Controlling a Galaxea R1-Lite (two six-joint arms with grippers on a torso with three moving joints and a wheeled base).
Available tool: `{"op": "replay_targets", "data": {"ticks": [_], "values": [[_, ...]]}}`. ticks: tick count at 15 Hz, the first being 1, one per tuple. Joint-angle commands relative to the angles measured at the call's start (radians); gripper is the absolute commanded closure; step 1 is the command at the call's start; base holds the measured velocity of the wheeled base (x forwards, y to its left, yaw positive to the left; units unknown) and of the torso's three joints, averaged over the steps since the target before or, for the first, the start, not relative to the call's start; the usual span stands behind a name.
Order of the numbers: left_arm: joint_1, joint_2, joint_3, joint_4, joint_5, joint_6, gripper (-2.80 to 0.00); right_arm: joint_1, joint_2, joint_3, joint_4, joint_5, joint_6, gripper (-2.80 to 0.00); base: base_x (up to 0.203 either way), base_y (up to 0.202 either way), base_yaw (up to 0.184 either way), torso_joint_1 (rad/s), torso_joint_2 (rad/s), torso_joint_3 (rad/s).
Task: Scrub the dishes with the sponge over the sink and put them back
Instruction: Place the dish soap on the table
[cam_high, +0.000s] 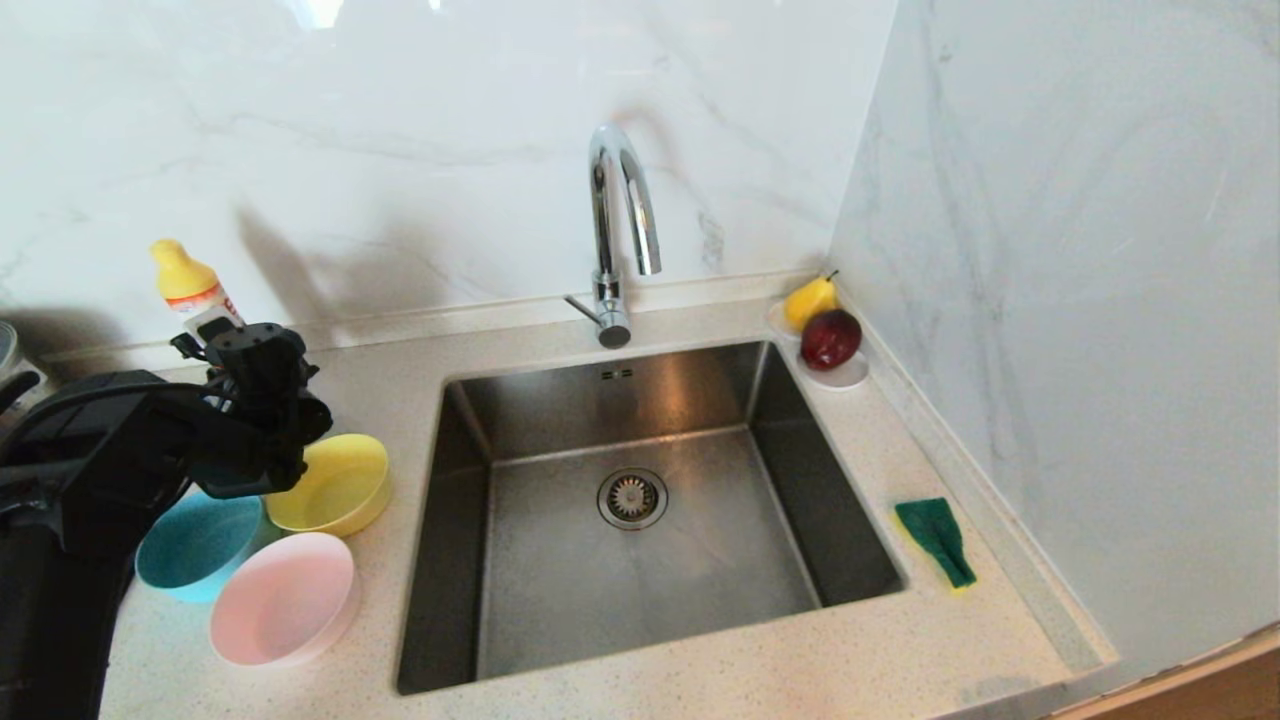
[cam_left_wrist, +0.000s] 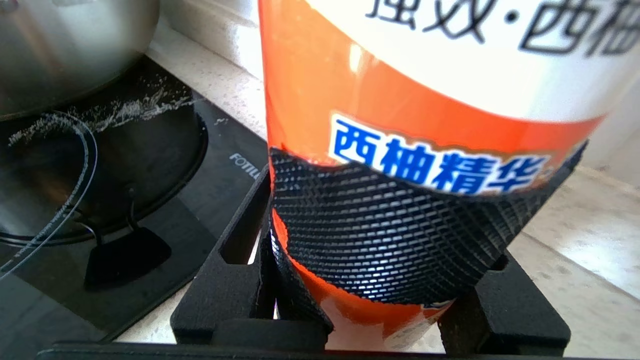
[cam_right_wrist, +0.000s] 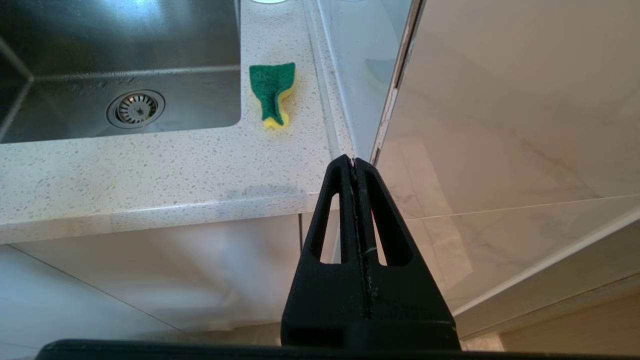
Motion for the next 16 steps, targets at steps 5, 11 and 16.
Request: {"op": "replay_targets", "data": {"ticks": [5,11,16], "values": [[0.002,0.024,-0.013,-0.002,0.010,0.002,0.00,-0.001,0.000,0.000,0.000,0.001,-0.001,0.00,0.000,0.000,0.000,0.000,0.00,0.000],[0.002,0.009,0.001,-0.002,0.008,-0.010,-2.80,0.001,0.000,0.000,0.000,0.000,0.000,0.00,0.000,0.000,0.000,0.000,0.00,0.000],[0.002,-0.158,0.052,0.014,0.003,-0.015,-2.80,0.001,0.000,0.000,0.000,0.001,-0.001,0.00,0.000,0.000,0.000,0.000,0.00,0.000]]}}
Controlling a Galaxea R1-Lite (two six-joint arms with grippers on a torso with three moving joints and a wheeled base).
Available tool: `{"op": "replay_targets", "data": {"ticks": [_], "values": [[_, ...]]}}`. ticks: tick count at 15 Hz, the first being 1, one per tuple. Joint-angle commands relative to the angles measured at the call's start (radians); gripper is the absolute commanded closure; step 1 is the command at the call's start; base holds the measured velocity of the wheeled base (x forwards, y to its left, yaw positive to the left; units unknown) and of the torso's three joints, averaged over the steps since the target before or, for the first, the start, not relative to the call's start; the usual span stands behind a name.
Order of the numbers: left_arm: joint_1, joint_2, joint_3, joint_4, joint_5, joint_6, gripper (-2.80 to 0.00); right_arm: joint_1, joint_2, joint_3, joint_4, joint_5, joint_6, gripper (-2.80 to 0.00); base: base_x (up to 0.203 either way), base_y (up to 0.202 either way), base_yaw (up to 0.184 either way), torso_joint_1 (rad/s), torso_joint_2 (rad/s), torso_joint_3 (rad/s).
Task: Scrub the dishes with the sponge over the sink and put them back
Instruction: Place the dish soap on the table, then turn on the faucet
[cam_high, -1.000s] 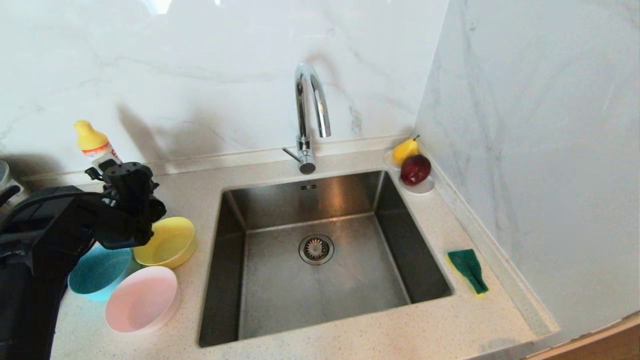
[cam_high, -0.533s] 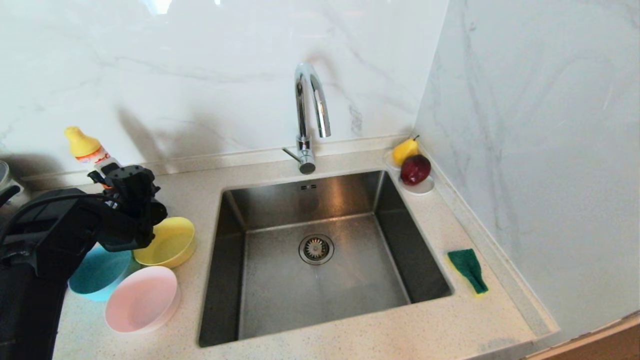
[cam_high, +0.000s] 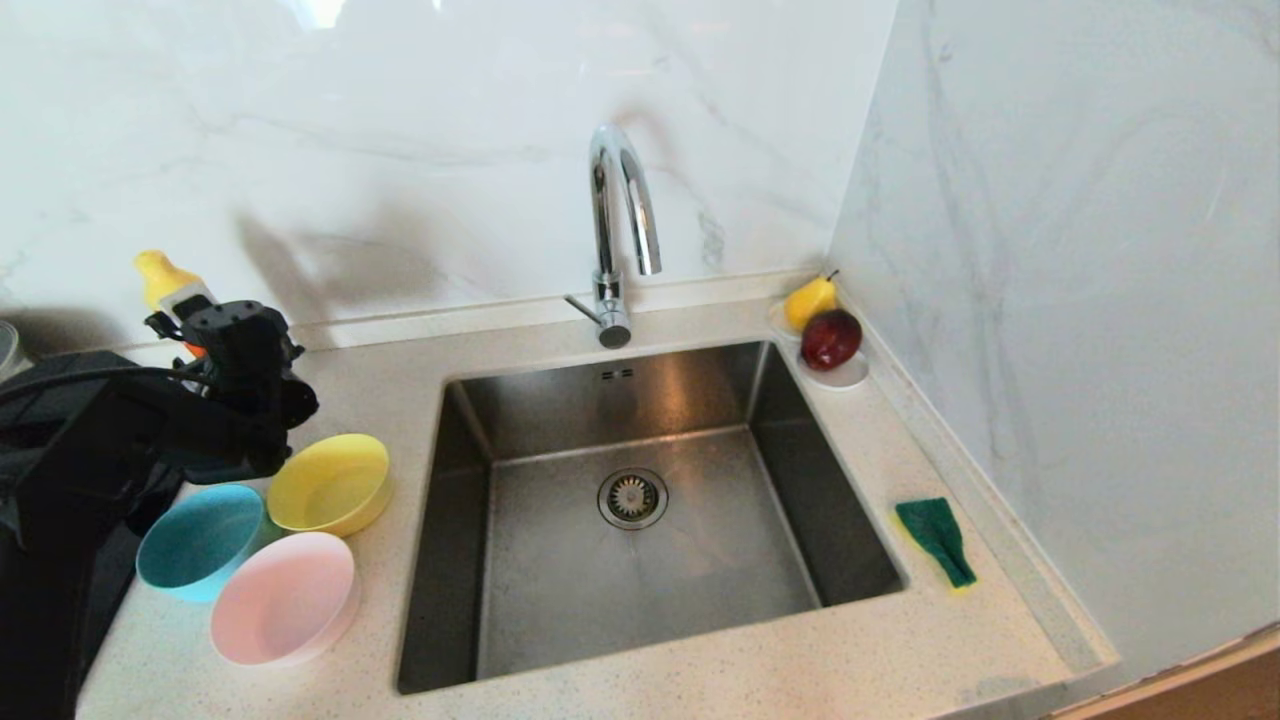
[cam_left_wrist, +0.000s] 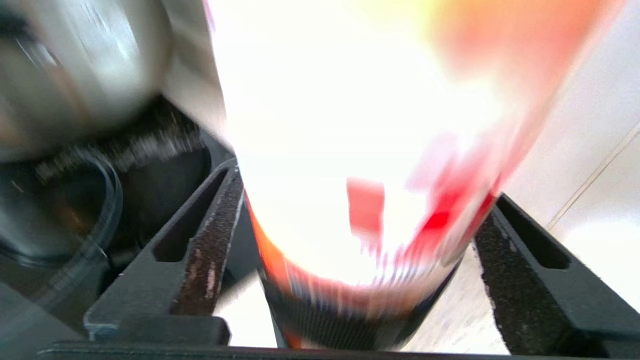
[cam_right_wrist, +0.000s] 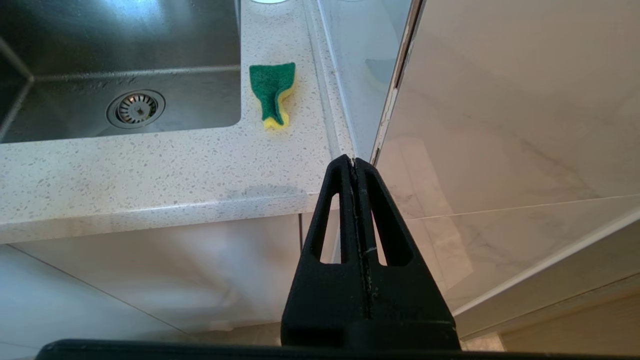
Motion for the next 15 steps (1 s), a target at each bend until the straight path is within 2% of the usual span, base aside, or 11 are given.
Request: {"op": "replay_targets", "data": {"ticks": [1,6,7,11,15], "values": [[0.001,-0.107,0.024,0.010,0.004,-0.003,-2.80,0.001,0.000,0.000,0.000,0.001,-0.001,0.00,0.000,0.000,0.000,0.000,0.00,0.000],[0.000,-0.378,0.131,0.069,0.006,-0.006,-2.80,0.000,0.000,0.000,0.000,0.000,-0.001,0.00,0.000,0.000,0.000,0.000,0.00,0.000],[0.000,-0.438,0.140,0.097,0.008,-0.006,0.00,-0.001,0.000,0.000,0.000,0.001,-0.001,0.00,0.000,0.000,0.000,0.000,0.00,0.000],[0.001,-0.659,0.172,0.202,0.007,0.009,0.00,-0.001,0.000,0.000,0.000,0.000,0.001,0.00,0.000,0.000,0.000,0.000,0.00,0.000],[-0.002,-0.845,0.204,0.511,-0.065,0.051,0.00,0.001,0.000,0.000,0.000,0.000,-0.001,0.00,0.000,0.000,0.000,0.000,0.00,0.000]]}}
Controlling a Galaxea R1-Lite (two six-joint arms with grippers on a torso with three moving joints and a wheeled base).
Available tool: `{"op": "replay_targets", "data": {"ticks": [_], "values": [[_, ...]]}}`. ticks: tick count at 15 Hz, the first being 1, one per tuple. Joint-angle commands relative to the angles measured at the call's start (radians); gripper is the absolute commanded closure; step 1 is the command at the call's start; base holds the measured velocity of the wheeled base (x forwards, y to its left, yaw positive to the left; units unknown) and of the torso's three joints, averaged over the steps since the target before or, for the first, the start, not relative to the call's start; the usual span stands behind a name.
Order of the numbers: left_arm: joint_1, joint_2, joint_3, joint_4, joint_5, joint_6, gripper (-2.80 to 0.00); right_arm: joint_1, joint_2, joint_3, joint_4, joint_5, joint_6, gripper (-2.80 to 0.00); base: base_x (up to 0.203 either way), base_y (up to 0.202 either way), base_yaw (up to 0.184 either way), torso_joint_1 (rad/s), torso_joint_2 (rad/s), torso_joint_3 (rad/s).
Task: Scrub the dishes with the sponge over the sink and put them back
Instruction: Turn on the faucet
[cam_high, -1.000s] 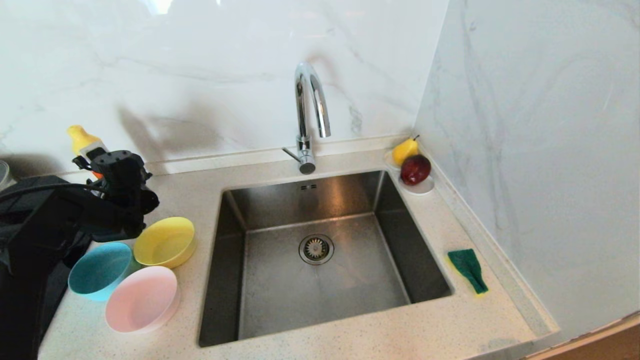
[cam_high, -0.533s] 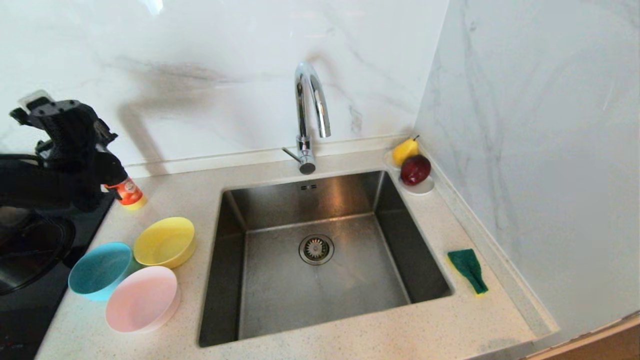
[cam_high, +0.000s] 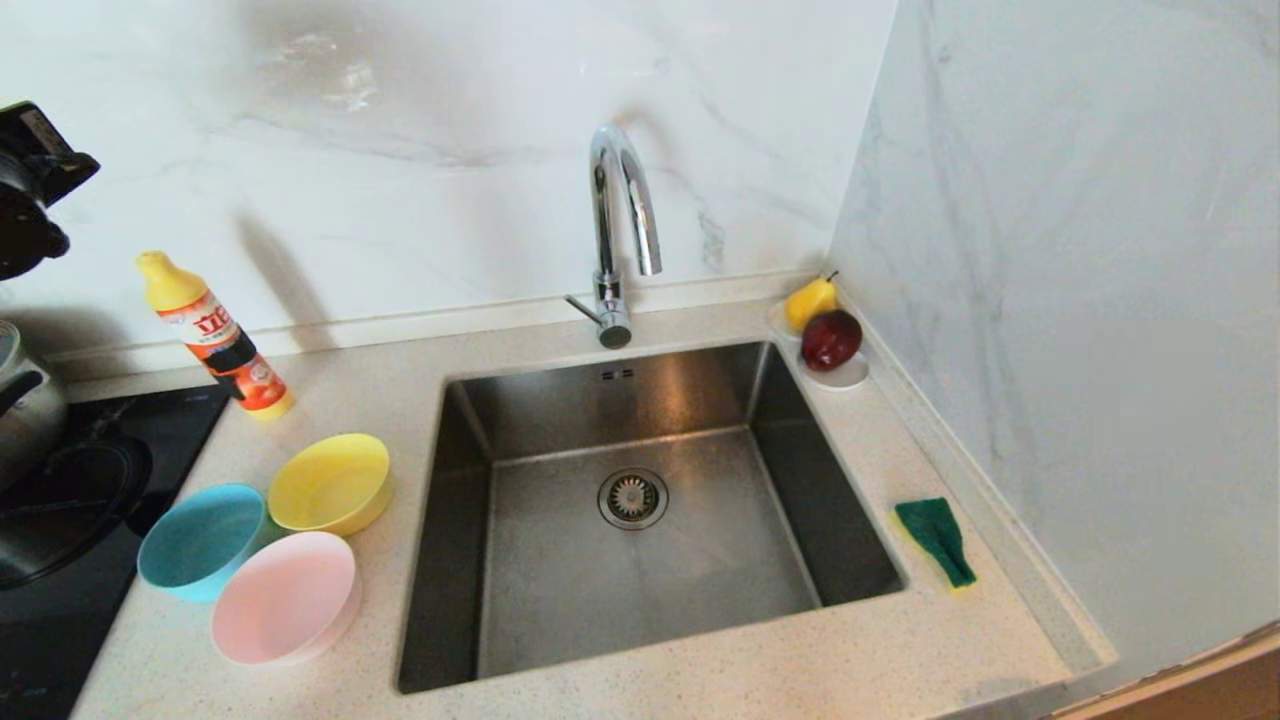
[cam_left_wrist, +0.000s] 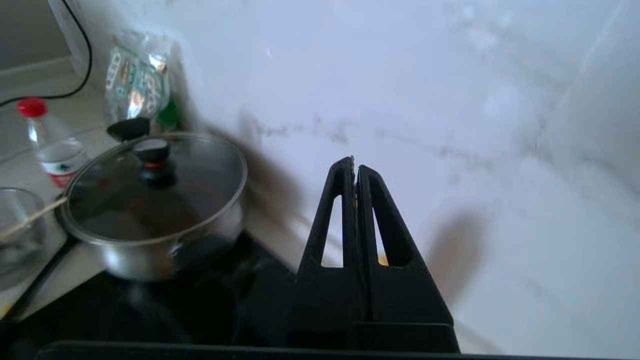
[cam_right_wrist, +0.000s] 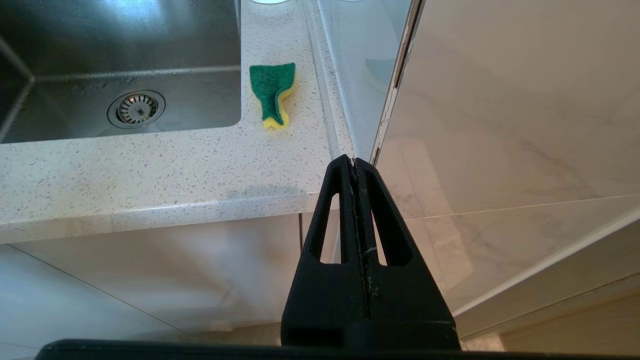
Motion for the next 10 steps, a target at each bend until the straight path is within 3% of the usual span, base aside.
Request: {"op": "replay_targets", "data": {"ticks": [1,3,5,10], "values": [[-0.013,-0.126,0.013,0.114,-0.012,0.000,0.00,0.001,0.000,0.000,0.000,0.000,0.000,0.00,0.000,0.000,0.000,0.000,0.00,0.000],[-0.069,-0.194,0.018,0.189,-0.054,0.005,0.00,-0.001,0.000,0.000,0.000,0.002,0.000,0.00,0.000,0.000,0.000,0.000,0.00,0.000],[-0.097,-0.272,0.045,0.245,-0.148,0.018,0.00,0.001,0.000,0.000,0.000,0.001,0.000,0.00,0.000,0.000,0.000,0.000,0.00,0.000],[-0.104,-0.593,0.241,0.384,-0.559,0.103,0.00,0.001,0.000,0.000,0.000,0.000,0.000,0.00,0.000,0.000,0.000,0.000,0.00,0.000]]}}
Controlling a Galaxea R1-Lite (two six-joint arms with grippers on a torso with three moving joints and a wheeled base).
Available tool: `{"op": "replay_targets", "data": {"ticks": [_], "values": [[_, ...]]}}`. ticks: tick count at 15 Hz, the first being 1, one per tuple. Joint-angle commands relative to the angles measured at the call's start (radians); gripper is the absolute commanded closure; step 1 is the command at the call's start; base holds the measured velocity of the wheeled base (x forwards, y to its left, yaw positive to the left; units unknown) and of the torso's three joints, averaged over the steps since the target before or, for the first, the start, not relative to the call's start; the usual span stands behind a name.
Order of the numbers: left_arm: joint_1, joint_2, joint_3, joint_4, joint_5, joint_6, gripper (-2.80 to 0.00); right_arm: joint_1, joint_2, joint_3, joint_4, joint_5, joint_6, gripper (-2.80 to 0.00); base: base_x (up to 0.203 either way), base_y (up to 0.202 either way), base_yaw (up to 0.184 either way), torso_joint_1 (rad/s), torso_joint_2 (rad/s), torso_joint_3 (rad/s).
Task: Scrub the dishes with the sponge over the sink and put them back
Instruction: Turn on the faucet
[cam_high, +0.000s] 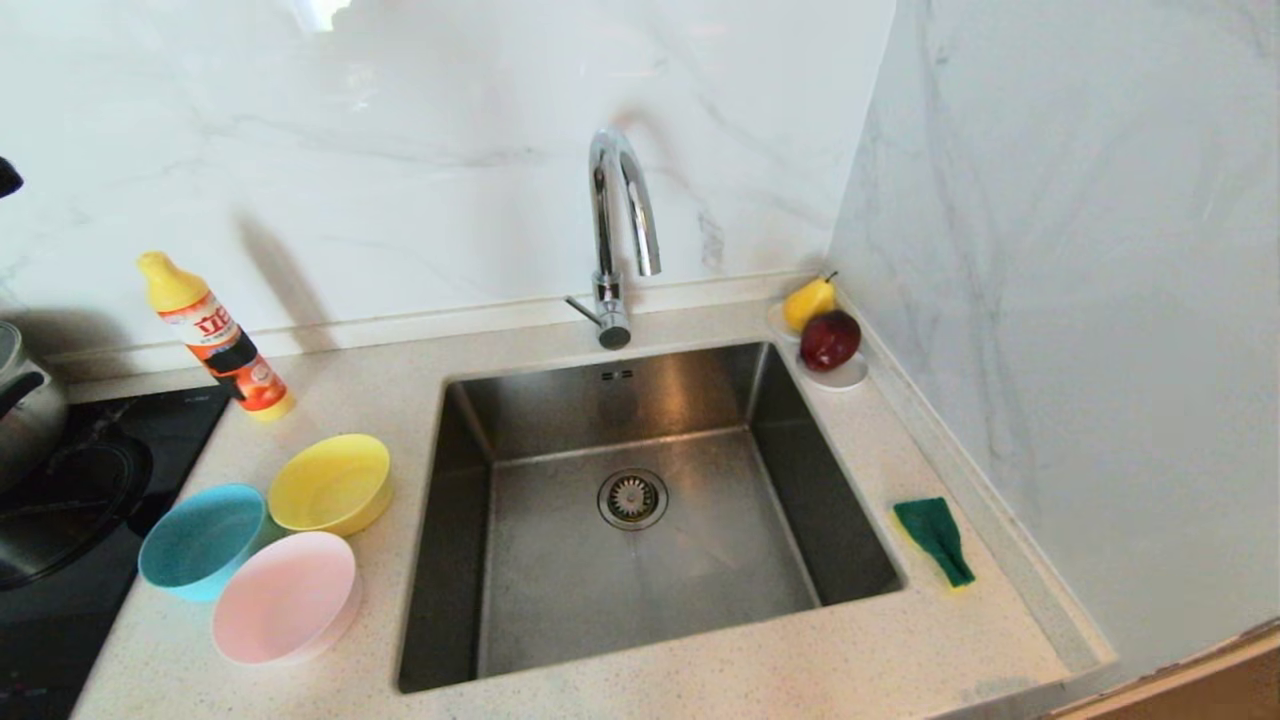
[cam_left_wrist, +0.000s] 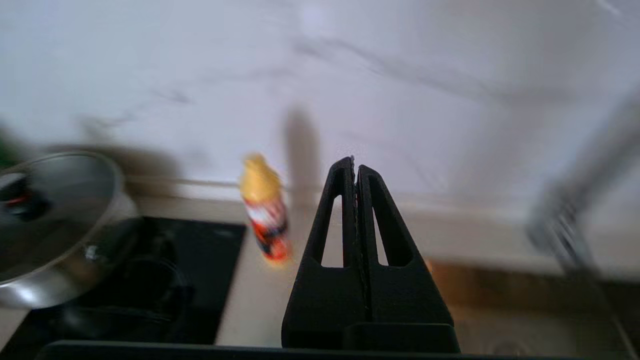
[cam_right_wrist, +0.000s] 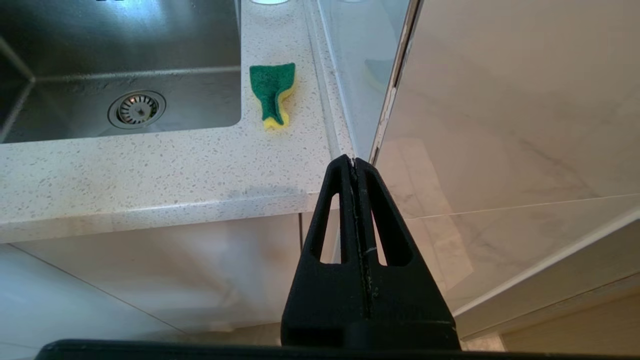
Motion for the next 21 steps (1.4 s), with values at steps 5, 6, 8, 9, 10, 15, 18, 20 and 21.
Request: {"op": "replay_targets", "data": {"ticks": [5,6,8,9,10,15,18,20,21], "values": [[-0.005,-0.441,0.401,0.161,-0.242,0.111,0.00,0.000,0.000,0.000,0.000,0.000,-0.001,0.00,0.000,0.000,0.000,0.000,0.00,0.000],[-0.010,-0.516,0.482,0.171,-0.254,0.129,0.00,0.001,0.000,0.000,0.000,0.001,0.000,0.00,0.000,0.000,0.000,0.000,0.00,0.000],[-0.016,-0.658,0.624,0.176,-0.264,0.161,0.00,0.001,0.000,0.000,0.000,0.000,-0.001,0.00,0.000,0.000,0.000,0.000,0.00,0.000],[-0.027,-0.719,0.696,0.179,-0.267,0.172,0.00,0.000,0.000,0.000,0.000,0.000,-0.001,0.00,0.000,0.000,0.000,0.000,0.00,0.000],[-0.039,-0.774,0.773,0.182,-0.268,0.179,0.00,0.000,0.000,0.000,0.000,0.000,0.000,0.00,0.000,0.000,0.000,0.000,0.00,0.000],[-0.070,-1.030,1.081,0.173,-0.252,0.183,0.00,0.000,0.000,0.000,0.000,0.001,-0.001,0.00,0.000,0.000,0.000,0.000,0.00,0.000],[-0.078,-1.162,1.152,0.177,-0.199,0.137,0.00,0.001,0.000,0.000,0.000,0.000,-0.001,0.00,0.000,0.000,0.000,0.000,0.00,0.000],[-0.081,-1.218,1.187,0.174,-0.184,0.085,0.00,0.001,0.000,0.000,0.000,0.000,0.000,0.00,0.000,0.000,0.000,0.000,0.00,0.000],[-0.082,-1.213,1.197,0.166,-0.169,0.048,0.00,0.001,0.000,0.000,0.000,0.000,-0.001,0.00,0.000,0.000,0.000,0.000,0.00,0.000]]}}
